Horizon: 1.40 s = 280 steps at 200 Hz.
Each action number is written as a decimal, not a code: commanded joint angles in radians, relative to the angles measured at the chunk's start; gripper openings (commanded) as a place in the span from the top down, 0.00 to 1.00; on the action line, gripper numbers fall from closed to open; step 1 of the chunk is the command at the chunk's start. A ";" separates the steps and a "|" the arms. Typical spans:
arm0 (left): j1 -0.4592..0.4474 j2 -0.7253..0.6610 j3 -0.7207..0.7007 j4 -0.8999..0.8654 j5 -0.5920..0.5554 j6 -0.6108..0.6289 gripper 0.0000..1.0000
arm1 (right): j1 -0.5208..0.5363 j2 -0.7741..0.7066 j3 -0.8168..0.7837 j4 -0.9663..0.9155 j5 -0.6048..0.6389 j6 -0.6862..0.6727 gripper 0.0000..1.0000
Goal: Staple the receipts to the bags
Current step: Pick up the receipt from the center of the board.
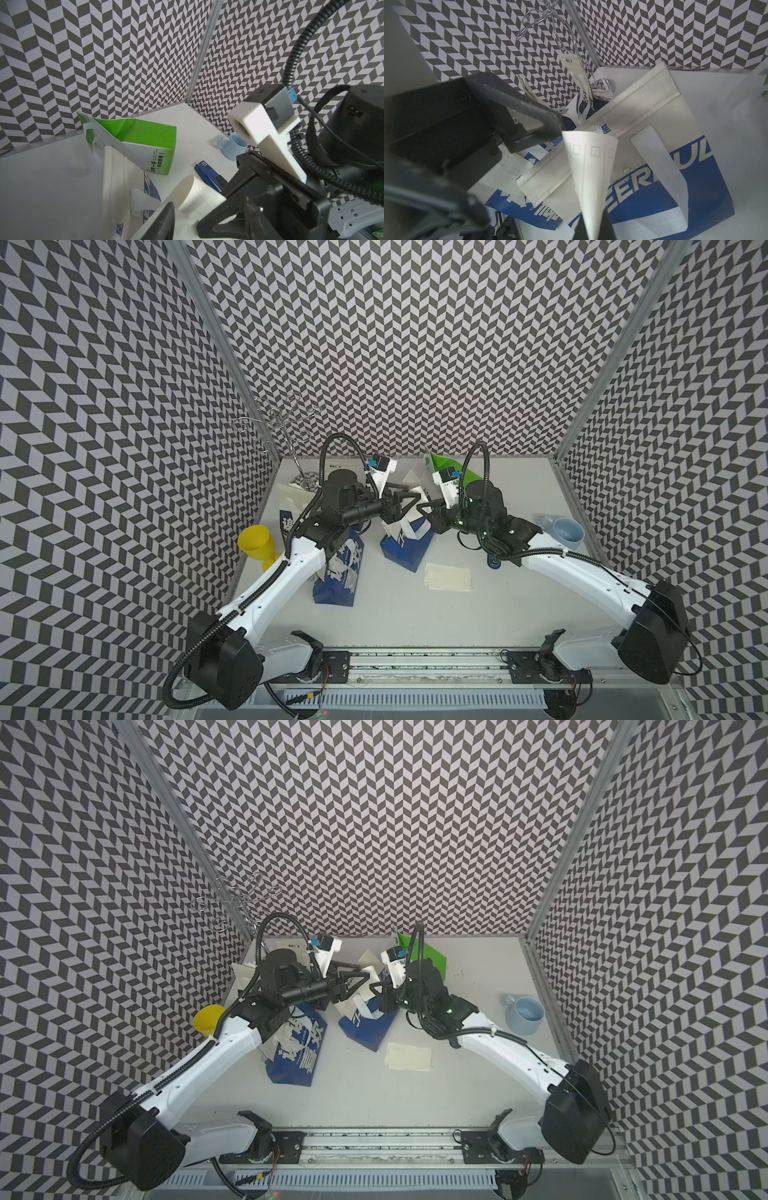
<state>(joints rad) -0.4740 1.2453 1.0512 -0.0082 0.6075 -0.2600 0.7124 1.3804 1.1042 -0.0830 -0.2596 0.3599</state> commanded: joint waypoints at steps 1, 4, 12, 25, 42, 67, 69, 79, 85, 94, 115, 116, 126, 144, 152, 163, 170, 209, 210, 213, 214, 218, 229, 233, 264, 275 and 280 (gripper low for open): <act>-0.017 0.016 -0.016 0.034 0.021 -0.011 0.46 | 0.006 -0.027 0.002 0.050 -0.003 -0.007 0.95; -0.019 0.017 -0.019 0.035 0.021 -0.012 0.46 | 0.006 -0.026 0.004 0.051 -0.003 -0.008 0.95; -0.020 0.020 -0.026 0.042 0.018 -0.016 0.46 | 0.005 -0.029 0.006 0.053 -0.005 -0.008 0.95; -0.023 0.025 -0.034 0.059 0.021 -0.027 0.46 | 0.006 -0.029 0.010 0.051 -0.005 -0.009 0.95; -0.023 0.034 -0.034 0.075 0.032 -0.036 0.47 | 0.007 -0.031 0.013 0.052 -0.006 -0.011 0.95; -0.026 0.039 -0.038 0.091 0.029 -0.044 0.48 | 0.007 -0.033 0.008 0.052 0.000 -0.011 0.95; -0.026 0.039 -0.037 0.092 0.029 -0.046 0.48 | 0.007 -0.033 0.007 0.052 0.000 -0.011 0.95; -0.026 0.039 -0.039 0.100 0.030 -0.051 0.50 | 0.007 -0.033 0.005 0.054 0.002 -0.011 0.95; -0.026 0.040 -0.042 0.109 0.031 -0.056 0.52 | 0.007 -0.033 0.003 0.056 0.002 -0.008 0.95; -0.026 0.042 -0.047 0.125 0.037 -0.064 0.56 | 0.008 -0.034 0.000 0.060 -0.004 -0.007 0.95; -0.028 0.059 -0.052 0.158 0.052 -0.086 0.71 | 0.013 -0.033 -0.007 0.068 -0.005 0.000 0.95; -0.028 0.059 -0.052 0.158 0.052 -0.086 0.71 | 0.013 -0.032 -0.007 0.068 -0.004 0.000 0.95; -0.034 0.068 -0.050 0.159 0.056 -0.087 0.77 | 0.015 -0.033 -0.006 0.068 0.001 0.001 0.95; -0.041 0.068 -0.054 0.161 0.054 -0.087 0.89 | 0.018 -0.035 -0.006 0.071 0.004 0.000 0.95; -0.040 0.063 -0.057 0.165 0.051 -0.086 0.95 | 0.019 -0.036 -0.004 0.068 0.001 -0.003 0.94; -0.040 0.055 -0.059 0.169 0.050 -0.079 1.00 | 0.022 -0.041 -0.004 0.062 0.002 -0.011 0.92; -0.040 0.049 -0.055 0.162 0.052 -0.068 1.00 | 0.022 -0.047 -0.003 0.054 0.004 -0.022 0.88; -0.038 0.012 0.011 -0.032 0.113 0.072 1.00 | 0.024 -0.134 -0.042 -0.019 0.098 -0.150 0.46; -0.038 0.011 0.014 -0.039 0.112 0.076 1.00 | 0.024 -0.138 -0.045 -0.020 0.102 -0.156 0.45; -0.038 0.008 0.020 -0.062 0.111 0.089 1.00 | 0.023 -0.150 -0.050 -0.025 0.116 -0.172 0.44; -0.036 0.007 0.023 -0.069 0.112 0.092 1.00 | 0.023 -0.154 -0.053 -0.027 0.119 -0.175 0.43; -0.035 0.003 0.031 -0.102 0.109 0.108 1.00 | 0.022 -0.168 -0.059 -0.036 0.133 -0.199 0.41; -0.032 -0.007 0.056 -0.200 0.087 0.155 1.00 | 0.022 -0.210 -0.068 -0.061 0.159 -0.270 0.40; -0.032 -0.011 0.065 -0.235 0.083 0.173 1.00 | 0.022 -0.224 -0.072 -0.071 0.159 -0.298 0.39; -0.049 -0.041 0.125 -0.472 0.142 0.302 1.00 | 0.022 -0.326 -0.084 -0.148 -0.001 -0.544 0.40; -0.090 -0.054 0.141 -0.554 0.124 0.367 1.00 | 0.024 -0.363 -0.091 -0.174 -0.085 -0.632 0.41; -0.117 -0.059 0.146 -0.586 0.099 0.398 1.00 | 0.024 -0.377 -0.093 -0.184 -0.117 -0.667 0.41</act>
<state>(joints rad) -0.5182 1.2278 1.1496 -0.3416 0.7010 -0.0402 0.7307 1.0752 1.0290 -0.2176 -0.2165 -0.0517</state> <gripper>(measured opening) 0.048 0.595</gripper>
